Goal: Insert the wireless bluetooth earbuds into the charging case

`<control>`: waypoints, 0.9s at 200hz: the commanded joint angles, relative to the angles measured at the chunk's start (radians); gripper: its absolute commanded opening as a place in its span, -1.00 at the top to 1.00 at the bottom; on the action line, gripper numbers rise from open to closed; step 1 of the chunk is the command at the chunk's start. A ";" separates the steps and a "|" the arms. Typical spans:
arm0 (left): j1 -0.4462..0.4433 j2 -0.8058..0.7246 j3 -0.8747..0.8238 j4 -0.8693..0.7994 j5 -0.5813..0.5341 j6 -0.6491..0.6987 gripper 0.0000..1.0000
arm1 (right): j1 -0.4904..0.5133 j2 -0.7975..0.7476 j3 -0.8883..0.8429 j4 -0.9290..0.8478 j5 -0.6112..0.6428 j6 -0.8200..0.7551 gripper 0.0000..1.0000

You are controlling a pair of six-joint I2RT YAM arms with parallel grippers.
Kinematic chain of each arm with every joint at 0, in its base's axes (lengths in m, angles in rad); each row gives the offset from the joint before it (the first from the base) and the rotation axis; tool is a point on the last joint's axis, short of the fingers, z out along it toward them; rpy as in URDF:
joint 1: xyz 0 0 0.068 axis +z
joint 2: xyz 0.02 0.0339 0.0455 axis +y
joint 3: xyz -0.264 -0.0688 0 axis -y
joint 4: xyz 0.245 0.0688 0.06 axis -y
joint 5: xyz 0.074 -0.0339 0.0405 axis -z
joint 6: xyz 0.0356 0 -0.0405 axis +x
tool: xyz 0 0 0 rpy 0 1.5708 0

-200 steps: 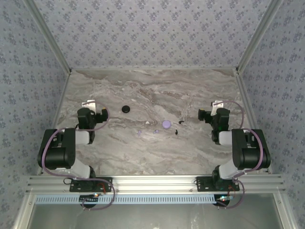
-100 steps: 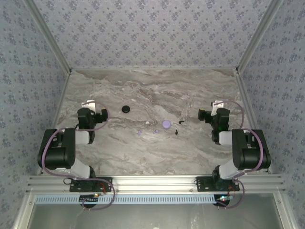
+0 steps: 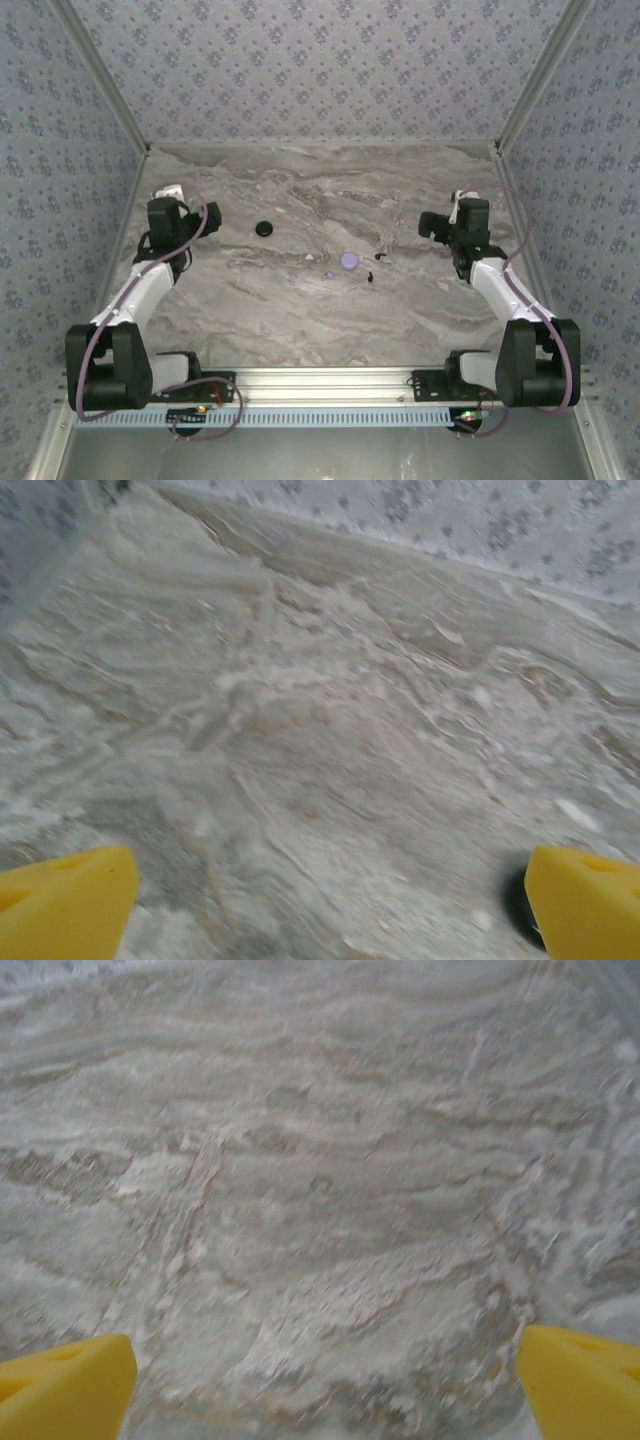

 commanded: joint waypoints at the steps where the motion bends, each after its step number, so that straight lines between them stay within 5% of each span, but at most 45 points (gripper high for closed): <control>1: -0.047 -0.025 0.060 -0.246 0.112 -0.090 -0.99 | 0.036 -0.011 0.058 -0.216 -0.086 0.086 -1.00; 101: -0.431 0.102 0.199 -0.341 0.192 -0.187 -0.91 | 0.278 0.066 0.156 -0.359 -0.315 0.179 -0.88; 180: -0.521 0.296 0.328 -0.373 0.213 -0.241 -0.70 | 0.472 0.237 0.231 -0.405 -0.240 0.181 -0.70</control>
